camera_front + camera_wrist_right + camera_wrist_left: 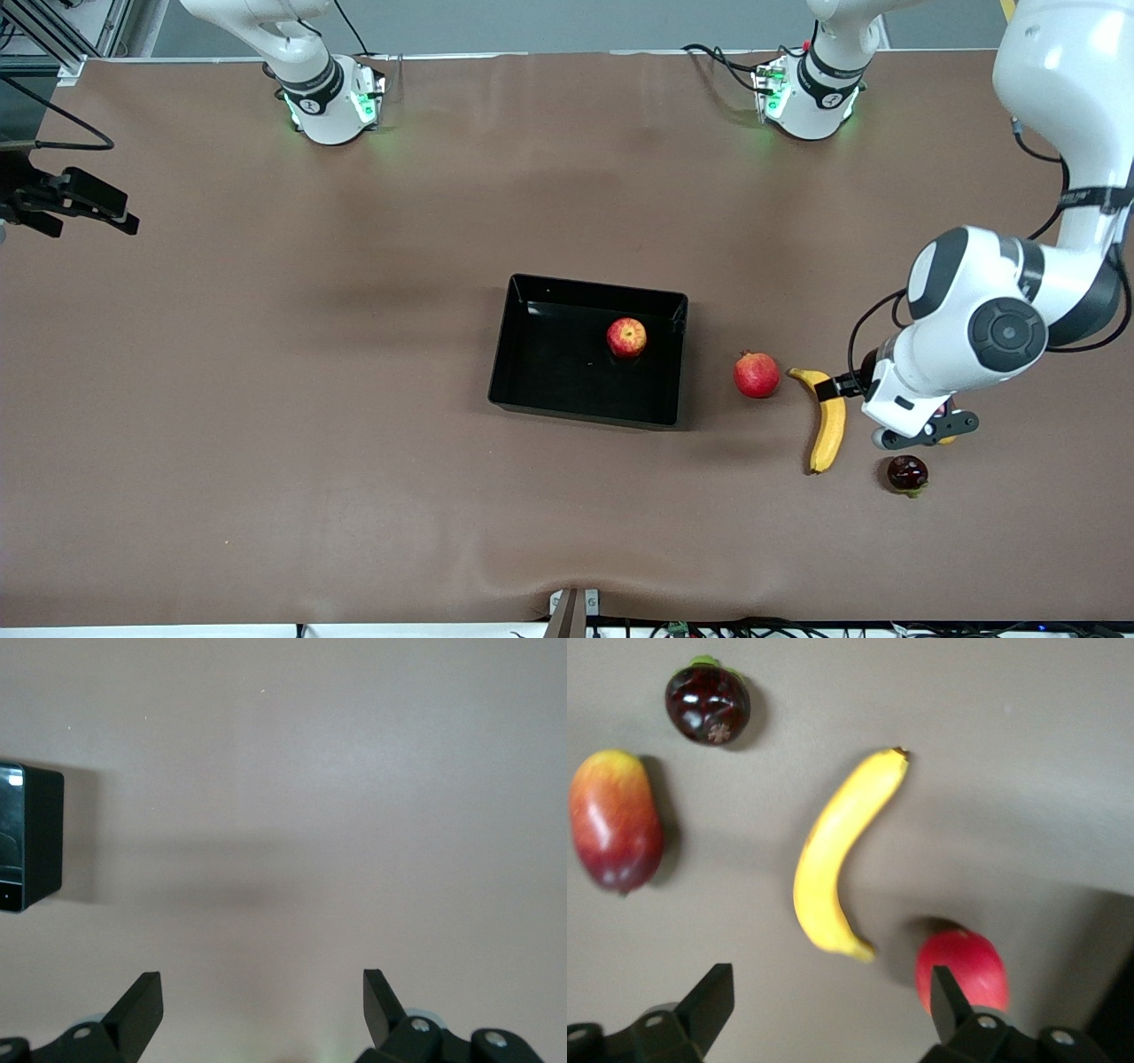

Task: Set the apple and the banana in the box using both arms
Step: 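Move the left gripper to the banana while the right gripper returns, then grasp the yellow banana with the left gripper and lift it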

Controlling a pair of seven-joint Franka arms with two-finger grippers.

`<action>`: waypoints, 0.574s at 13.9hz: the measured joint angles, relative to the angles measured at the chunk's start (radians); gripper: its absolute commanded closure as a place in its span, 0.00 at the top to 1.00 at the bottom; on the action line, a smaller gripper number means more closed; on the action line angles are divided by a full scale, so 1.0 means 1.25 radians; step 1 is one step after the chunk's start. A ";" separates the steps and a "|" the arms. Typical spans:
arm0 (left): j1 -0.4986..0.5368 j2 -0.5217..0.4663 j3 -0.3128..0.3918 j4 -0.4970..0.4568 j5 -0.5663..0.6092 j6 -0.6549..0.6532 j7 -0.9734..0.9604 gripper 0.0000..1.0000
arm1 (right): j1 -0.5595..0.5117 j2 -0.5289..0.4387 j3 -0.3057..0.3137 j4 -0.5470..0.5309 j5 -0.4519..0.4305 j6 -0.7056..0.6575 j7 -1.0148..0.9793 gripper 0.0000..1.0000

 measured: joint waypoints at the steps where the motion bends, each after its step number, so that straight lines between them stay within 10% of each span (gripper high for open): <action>1: 0.017 0.025 0.000 -0.023 0.019 0.050 0.006 0.83 | -0.003 0.000 0.000 -0.001 -0.001 -0.009 -0.005 1.00; 4: 0.040 0.104 0.001 -0.047 0.088 0.132 0.008 0.63 | -0.004 -0.003 0.004 0.001 -0.001 -0.016 -0.007 1.00; 7: 0.047 0.146 0.001 -0.048 0.102 0.160 0.008 0.06 | -0.004 -0.008 0.007 0.005 -0.001 -0.041 -0.007 1.00; 8: 0.049 0.149 0.001 -0.048 0.102 0.163 0.008 0.00 | -0.004 -0.008 0.007 0.008 -0.001 -0.046 -0.007 1.00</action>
